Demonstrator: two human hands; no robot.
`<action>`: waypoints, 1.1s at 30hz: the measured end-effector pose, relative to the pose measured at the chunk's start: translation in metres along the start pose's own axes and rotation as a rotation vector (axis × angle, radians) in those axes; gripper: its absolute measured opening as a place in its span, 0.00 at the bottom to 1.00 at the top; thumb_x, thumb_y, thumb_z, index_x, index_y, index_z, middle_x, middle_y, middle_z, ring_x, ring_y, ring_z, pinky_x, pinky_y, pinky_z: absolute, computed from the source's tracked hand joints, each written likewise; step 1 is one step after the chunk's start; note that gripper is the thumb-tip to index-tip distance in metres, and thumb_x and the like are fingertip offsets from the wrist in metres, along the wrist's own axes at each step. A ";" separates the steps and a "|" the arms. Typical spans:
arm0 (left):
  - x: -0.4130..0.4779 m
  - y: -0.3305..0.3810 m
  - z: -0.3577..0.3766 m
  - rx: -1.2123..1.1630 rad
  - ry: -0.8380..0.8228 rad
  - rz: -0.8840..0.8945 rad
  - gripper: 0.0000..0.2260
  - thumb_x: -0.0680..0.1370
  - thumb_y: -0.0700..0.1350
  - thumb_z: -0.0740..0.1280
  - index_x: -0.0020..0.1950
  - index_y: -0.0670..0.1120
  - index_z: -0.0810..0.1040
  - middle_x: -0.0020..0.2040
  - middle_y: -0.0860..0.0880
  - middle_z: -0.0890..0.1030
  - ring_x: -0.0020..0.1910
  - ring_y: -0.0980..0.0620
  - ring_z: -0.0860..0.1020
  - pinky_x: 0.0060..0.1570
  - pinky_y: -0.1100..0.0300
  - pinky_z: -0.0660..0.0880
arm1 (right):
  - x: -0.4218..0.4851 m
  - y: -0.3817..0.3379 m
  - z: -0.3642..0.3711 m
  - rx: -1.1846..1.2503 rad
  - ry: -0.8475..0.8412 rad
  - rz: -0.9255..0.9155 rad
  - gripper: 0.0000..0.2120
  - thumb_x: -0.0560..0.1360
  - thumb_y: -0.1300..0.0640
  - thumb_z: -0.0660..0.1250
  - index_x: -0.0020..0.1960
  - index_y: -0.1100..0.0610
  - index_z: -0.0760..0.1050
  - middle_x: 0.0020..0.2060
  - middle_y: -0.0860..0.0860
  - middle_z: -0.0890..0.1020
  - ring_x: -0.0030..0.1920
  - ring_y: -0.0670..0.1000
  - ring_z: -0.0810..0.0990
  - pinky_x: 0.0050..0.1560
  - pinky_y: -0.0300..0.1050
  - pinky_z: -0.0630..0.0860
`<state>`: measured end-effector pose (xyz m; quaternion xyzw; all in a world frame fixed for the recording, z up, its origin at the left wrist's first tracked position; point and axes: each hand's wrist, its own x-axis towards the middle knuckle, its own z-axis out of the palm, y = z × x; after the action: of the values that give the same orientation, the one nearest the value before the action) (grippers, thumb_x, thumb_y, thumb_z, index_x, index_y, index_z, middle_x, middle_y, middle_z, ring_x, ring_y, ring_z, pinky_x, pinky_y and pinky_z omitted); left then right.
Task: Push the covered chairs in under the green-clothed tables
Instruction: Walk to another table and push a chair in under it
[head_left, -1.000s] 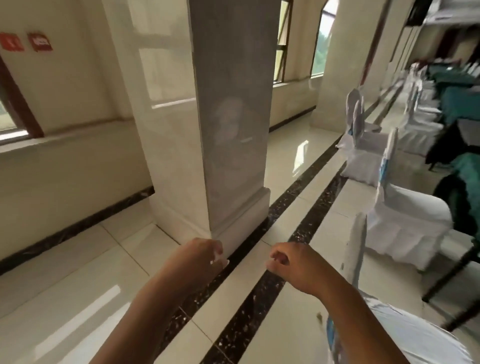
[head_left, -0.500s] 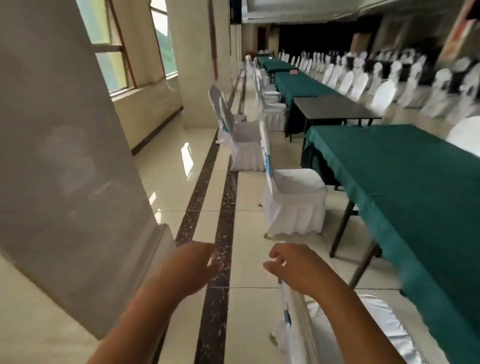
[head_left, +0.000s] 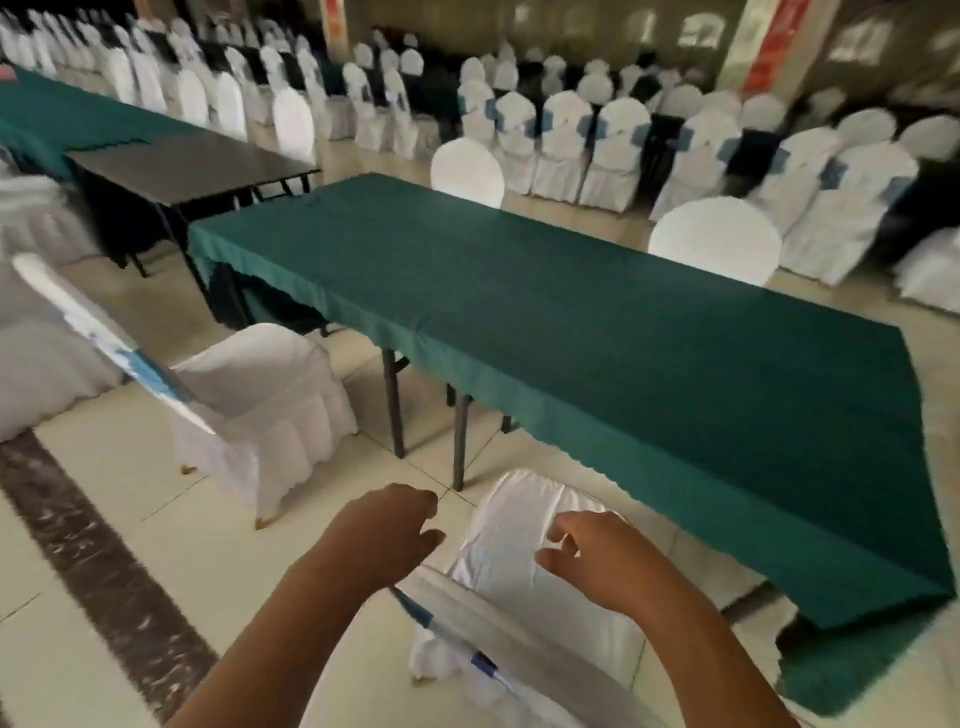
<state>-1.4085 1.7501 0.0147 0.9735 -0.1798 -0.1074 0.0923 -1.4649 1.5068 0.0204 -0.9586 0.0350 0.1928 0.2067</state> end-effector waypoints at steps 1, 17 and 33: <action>0.006 0.002 0.002 0.012 -0.029 0.046 0.16 0.79 0.56 0.62 0.65 0.52 0.73 0.61 0.52 0.78 0.59 0.52 0.76 0.61 0.57 0.73 | -0.005 0.007 0.005 0.007 0.016 0.059 0.22 0.78 0.38 0.62 0.67 0.48 0.72 0.63 0.47 0.79 0.60 0.49 0.79 0.57 0.41 0.72; 0.016 -0.002 0.046 0.153 -0.327 0.440 0.19 0.77 0.53 0.65 0.67 0.54 0.71 0.63 0.53 0.75 0.62 0.53 0.73 0.65 0.57 0.69 | -0.082 0.019 0.077 0.223 0.120 0.359 0.18 0.75 0.35 0.62 0.55 0.46 0.76 0.49 0.45 0.80 0.46 0.47 0.76 0.40 0.38 0.67; 0.041 -0.004 0.076 0.246 -0.124 0.466 0.13 0.73 0.42 0.69 0.55 0.55 0.79 0.51 0.54 0.81 0.49 0.51 0.80 0.50 0.58 0.75 | -0.063 -0.009 0.101 0.058 0.347 0.478 0.17 0.73 0.43 0.70 0.59 0.48 0.77 0.53 0.45 0.78 0.56 0.50 0.78 0.56 0.45 0.74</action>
<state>-1.3888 1.7278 -0.0664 0.9012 -0.4160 -0.1203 -0.0155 -1.5579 1.5557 -0.0364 -0.9354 0.3003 0.0682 0.1738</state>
